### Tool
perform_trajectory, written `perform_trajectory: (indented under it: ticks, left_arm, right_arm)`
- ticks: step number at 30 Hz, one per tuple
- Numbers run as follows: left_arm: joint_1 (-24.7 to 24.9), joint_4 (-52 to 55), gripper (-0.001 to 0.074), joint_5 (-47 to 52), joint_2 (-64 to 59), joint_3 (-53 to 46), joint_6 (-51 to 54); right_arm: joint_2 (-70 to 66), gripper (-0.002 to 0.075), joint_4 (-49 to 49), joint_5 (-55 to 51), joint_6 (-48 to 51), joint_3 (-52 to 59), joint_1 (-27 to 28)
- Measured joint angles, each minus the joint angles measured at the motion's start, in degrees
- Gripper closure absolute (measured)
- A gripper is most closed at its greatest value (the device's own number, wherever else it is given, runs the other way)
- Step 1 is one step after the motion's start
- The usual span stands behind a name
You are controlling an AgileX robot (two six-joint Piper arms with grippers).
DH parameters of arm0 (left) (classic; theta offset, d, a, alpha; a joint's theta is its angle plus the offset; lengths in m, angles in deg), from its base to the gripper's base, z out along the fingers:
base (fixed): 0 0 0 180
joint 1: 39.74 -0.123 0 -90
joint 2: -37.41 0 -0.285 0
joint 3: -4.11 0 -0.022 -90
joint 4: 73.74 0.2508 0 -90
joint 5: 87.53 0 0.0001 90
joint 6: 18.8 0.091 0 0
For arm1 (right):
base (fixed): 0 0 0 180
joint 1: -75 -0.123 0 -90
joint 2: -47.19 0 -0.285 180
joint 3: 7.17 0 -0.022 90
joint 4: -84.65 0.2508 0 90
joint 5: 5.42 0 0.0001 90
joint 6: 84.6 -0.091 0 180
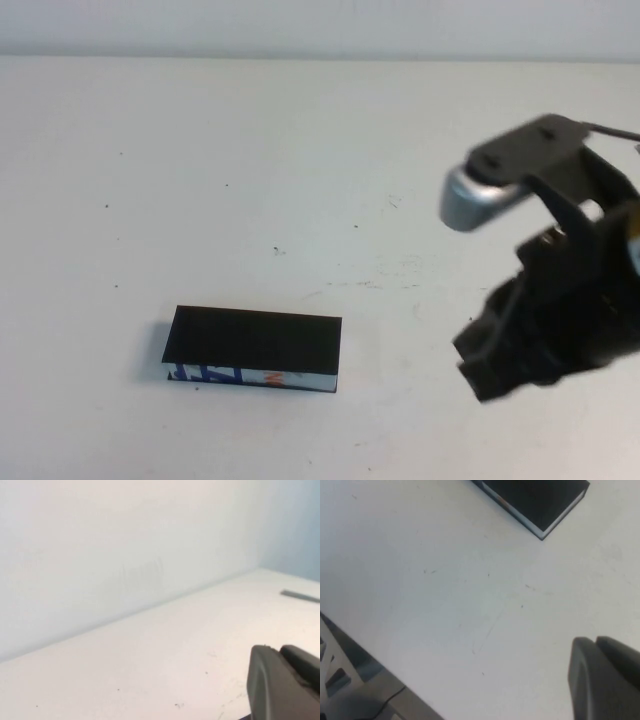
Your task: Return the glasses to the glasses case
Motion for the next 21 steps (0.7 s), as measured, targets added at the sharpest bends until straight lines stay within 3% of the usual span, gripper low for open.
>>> perform_trajectory:
  ticks: [6,13,21]
  left_arm:
    - [0.00,1.19,0.0735,-4.68,11.68,-10.97,-4.44]
    - [0.00,-1.28,0.0735,-19.52,12.43,-25.35,-5.21]
    - [0.00,-2.01,0.0735,-24.86,12.43,-27.92,-5.21]
  right_arm:
    - [17.17,0.0739,0.45,5.92,-0.13,14.42,0.00]
    - [32.26,0.0739,1.65,15.69,-0.13,26.56,0.00]
    - [38.04,0.0739,2.66,33.94,-0.13,38.13,0.00]
